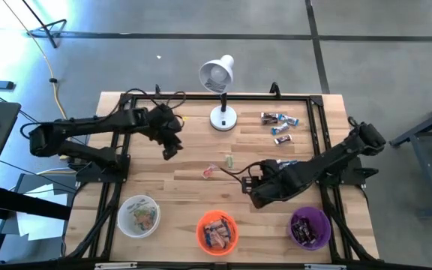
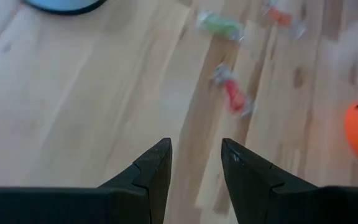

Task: Organize candy in baskets
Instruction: Put the red gummy into the white bucket

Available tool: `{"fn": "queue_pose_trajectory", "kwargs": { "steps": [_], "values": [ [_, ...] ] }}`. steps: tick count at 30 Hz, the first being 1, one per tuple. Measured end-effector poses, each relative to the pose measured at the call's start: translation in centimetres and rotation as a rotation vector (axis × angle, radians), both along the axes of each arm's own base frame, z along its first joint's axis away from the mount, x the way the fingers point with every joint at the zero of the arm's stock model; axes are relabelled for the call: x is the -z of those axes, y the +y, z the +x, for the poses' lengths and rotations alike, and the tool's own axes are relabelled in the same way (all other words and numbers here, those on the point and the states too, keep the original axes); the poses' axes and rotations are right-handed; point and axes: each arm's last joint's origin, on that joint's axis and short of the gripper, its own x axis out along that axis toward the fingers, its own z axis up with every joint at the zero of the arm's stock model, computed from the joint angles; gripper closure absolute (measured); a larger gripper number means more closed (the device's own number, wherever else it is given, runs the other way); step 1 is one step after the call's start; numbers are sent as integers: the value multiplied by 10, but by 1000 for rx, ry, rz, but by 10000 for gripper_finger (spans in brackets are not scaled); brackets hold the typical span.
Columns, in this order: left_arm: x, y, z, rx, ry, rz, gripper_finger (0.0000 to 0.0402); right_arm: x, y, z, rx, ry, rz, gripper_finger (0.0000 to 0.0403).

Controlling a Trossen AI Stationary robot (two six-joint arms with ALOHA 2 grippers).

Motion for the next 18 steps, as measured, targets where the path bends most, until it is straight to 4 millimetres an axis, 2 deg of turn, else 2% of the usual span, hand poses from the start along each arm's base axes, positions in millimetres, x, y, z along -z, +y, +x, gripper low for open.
{"fn": "queue_pose_trajectory", "kwargs": {
  "steps": [6, 12, 15, 18],
  "values": [
    [21, -17, 32, -12, 12, -92, 273, -24, 8, -28, -78, -24, 20, 259],
    [48, -46, 69, -53, -10, -207, 273, -39, 9, -67, -167, 119, 47, 259],
    [61, -58, 85, -138, -36, -217, 273, -44, 9, -84, -198, 192, 57, 259],
    [73, -61, 95, -293, 3, -143, 273, -47, 10, -97, -253, 253, 50, 259]
  ]
}}
